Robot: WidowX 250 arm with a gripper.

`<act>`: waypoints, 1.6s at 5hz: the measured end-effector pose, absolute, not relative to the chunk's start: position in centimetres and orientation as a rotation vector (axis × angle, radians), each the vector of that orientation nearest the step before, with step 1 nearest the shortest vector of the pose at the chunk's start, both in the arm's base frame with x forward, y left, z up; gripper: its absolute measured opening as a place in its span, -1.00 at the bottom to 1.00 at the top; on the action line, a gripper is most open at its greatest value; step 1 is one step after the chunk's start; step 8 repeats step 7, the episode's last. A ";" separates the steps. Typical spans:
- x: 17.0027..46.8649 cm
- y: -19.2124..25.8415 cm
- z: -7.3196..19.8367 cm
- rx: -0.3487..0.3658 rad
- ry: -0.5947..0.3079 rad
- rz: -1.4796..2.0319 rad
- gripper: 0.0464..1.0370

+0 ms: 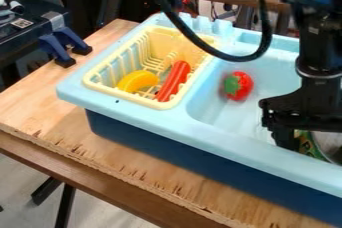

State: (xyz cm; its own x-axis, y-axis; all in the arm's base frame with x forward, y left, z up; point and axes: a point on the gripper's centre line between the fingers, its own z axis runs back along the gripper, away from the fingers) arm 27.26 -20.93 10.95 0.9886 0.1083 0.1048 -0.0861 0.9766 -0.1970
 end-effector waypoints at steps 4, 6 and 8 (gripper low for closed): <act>27.0 -16.8 13.6 -0.439 -0.165 0.198 0.93; 28.8 -16.1 17.5 -0.093 -0.128 0.112 0.93; 28.7 -16.6 19.3 -0.026 -0.169 0.062 0.93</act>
